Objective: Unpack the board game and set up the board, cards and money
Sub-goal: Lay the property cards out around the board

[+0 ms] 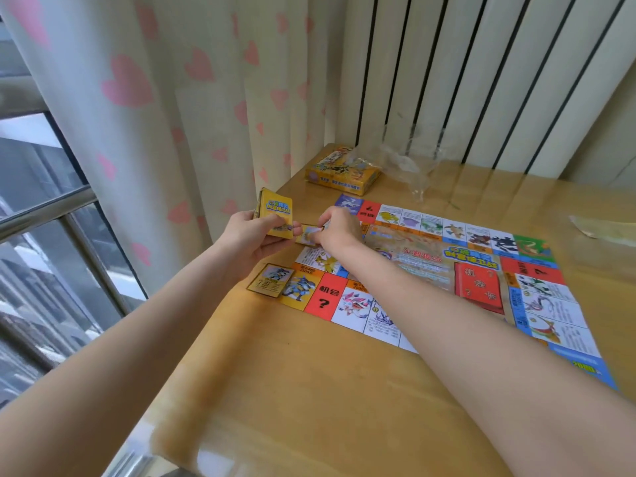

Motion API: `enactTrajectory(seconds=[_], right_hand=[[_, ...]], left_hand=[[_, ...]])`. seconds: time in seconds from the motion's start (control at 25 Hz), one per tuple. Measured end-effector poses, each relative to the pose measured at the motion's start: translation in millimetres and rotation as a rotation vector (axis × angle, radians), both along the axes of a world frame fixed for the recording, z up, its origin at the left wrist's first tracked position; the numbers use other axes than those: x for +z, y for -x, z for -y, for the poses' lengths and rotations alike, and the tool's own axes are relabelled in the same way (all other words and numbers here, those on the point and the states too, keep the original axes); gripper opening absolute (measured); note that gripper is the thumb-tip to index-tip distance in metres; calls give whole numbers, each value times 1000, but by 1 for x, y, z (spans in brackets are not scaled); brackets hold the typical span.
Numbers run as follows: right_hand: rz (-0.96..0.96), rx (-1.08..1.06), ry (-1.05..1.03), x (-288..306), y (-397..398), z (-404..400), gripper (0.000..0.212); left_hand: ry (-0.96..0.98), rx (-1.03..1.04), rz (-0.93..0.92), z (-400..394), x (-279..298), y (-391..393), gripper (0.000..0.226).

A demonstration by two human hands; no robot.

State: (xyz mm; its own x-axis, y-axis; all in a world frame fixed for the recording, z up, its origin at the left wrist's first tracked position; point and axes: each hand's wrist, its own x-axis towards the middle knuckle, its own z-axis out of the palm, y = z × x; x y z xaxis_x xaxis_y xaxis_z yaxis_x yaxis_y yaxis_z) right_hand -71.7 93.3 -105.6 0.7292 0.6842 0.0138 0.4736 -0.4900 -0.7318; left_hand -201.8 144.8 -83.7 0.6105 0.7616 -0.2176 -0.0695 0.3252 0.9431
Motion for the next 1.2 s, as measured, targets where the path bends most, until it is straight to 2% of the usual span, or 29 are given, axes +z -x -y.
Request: enactTrajectory(seconds=[0.32,0.48,0.6,0.68,0.76,0.96,1.12,1.2], right_hand=[[179,101,179,-2,-2,-22,36],[358,105,85,-2,-6,-6,30],[467,145,240,4,-22,18,54],[439,234,424,5,-32,34,80],[370,311,543,2,-39,48,92],[318,462,573,2,-48,65,92],[331,472,592,2,-49,69,92],[357,453,503,7,-42,68,85]], left_hand=[[29,-28,-39,-8,-8,5,28],[43,-12,-27,-7,-7,8,26],[46,-17,-21,-4,-4,6,27],[40,-25,-24,0,-1,4,26],[26,-34,-28,5,1,1,23],[-9,-49,-27,10,5,-1,13],[-32,-44,-30,11,8,0,17],[-39,-23,-31,9,9,2,12]])
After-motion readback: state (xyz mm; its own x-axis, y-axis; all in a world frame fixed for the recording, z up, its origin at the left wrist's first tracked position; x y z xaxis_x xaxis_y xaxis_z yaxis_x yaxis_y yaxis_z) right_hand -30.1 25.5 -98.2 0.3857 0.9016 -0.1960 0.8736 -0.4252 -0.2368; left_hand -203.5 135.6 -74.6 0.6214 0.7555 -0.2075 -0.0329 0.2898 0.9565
